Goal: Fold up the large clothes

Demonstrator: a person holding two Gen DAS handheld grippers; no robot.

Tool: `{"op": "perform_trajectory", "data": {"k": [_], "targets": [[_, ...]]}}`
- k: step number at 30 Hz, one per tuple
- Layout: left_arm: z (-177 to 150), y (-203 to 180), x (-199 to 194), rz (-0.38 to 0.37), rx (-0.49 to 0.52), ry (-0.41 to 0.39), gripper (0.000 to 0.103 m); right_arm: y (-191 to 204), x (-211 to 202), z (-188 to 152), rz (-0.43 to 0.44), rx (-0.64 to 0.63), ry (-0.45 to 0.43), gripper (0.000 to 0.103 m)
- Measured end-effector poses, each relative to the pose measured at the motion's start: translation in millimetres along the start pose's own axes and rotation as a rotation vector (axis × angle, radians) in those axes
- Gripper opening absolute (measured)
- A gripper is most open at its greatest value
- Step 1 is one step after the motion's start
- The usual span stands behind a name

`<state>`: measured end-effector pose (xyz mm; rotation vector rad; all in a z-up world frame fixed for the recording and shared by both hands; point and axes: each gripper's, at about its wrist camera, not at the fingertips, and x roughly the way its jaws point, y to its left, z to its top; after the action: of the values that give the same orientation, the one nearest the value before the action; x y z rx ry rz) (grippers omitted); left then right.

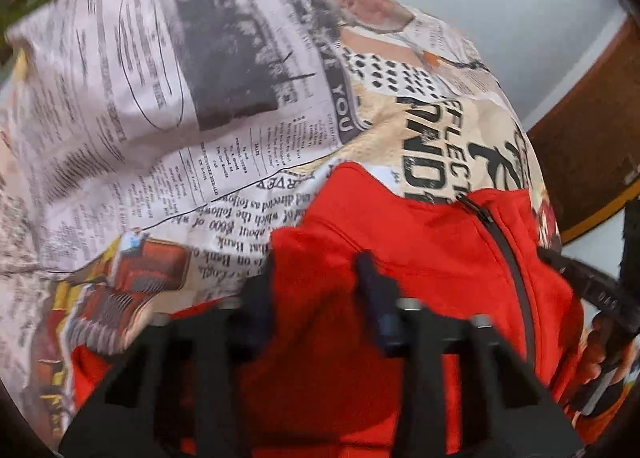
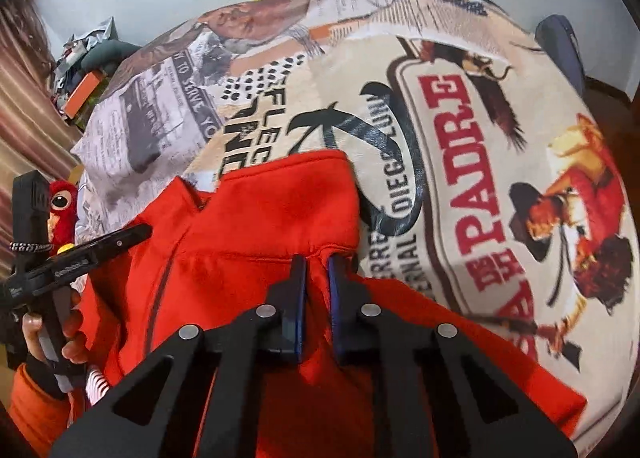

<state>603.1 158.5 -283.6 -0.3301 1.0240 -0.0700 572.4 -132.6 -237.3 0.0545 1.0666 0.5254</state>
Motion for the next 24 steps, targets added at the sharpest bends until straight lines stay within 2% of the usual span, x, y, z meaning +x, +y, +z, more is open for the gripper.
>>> {"op": "perform_trajectory", "data": {"k": [3,5,13,15,18,24], "targets": [[-6.9,-7.4,-25.5,0.023,0.054,-0.006,0.005,7.9,-22.4,-7.1,0.018,0.002,-0.02,0.009],[-11.1,-8.5,-43.7,-0.001,0.053,-0.012,0.005,17.2,-41.9,-14.0,0.019,-0.017,-0.043,0.009],[-48.2,-38.2,-157.3,-0.07,0.128,-0.124,0.005,49.6,-128.9,-51.2,0.015,-0.08,-0.136,0.008],[-66.9,-42.2,-183.4,-0.106,0.131,-0.134,0.005,54.5,-147.4,-65.2,0.023,-0.089,-0.149,0.008],[-93.7,-49.9,-201.9,-0.108,0.149,-0.126,0.005,62.4,-166.3,-93.2,0.021,-0.104,-0.145,0.007],[-170.2,-50.7,-211.3,-0.103,0.168,-0.056,0.005,69.0,-177.5,-155.9,0.006,-0.115,-0.094,0.006]]}}
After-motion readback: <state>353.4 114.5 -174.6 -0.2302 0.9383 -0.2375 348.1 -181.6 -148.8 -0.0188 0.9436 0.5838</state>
